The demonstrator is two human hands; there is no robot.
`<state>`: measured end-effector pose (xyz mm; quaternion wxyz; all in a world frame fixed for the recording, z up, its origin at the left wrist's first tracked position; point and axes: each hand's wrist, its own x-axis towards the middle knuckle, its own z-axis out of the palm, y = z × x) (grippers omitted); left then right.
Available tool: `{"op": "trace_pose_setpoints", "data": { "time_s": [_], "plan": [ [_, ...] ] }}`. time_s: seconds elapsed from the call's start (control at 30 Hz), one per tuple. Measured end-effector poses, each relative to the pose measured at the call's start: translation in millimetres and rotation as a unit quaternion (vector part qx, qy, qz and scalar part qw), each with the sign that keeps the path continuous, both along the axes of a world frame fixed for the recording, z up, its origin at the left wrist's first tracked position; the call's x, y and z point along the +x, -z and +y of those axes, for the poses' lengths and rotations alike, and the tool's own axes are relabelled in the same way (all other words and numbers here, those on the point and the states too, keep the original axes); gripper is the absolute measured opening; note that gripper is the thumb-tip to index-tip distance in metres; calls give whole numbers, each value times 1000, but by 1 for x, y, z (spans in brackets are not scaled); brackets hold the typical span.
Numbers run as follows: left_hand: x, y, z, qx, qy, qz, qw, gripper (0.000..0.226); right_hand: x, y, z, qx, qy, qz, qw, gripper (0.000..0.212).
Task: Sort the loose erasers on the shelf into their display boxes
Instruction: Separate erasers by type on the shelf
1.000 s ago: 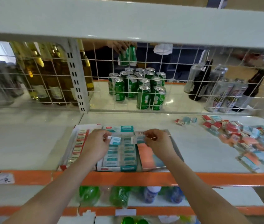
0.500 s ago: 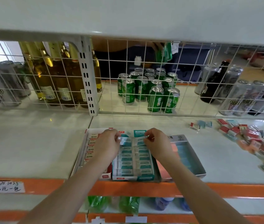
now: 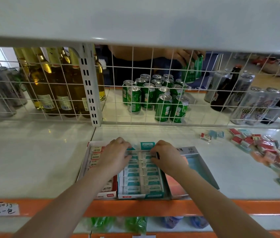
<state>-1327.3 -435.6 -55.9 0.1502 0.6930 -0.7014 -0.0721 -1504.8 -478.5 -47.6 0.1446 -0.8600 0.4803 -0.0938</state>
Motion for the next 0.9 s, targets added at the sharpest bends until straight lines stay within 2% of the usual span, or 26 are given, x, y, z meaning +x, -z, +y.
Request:
{"op": "trace_pose_setpoints", "data": {
  "time_s": [0.1,0.33,0.53,0.63,0.73,0.9],
  "plan": [
    [5,0,-5,41,30,-16,999,51,4,-1,-3,3,-3,-24,1000,38],
    [5,1,-9,36,44,-52,997,39,10,5,-12,-8,-8,-17,1000,37],
    [2,1,-9,36,27,-24,999,40,4,9,-13,-13,3,-43,999,36],
    [-9,-5,-11,22,12,11,1000,40,-19,4,-13,-12,44,-68,997,33],
    [-33,-12,-17,16,11,34,999,35,-58,-3,-12,-13,72,-47,996,34],
    [-97,-21,-32,19,57,57,997,29,-135,-12,-4,-8,150,-46,988,31]
  ]
}}
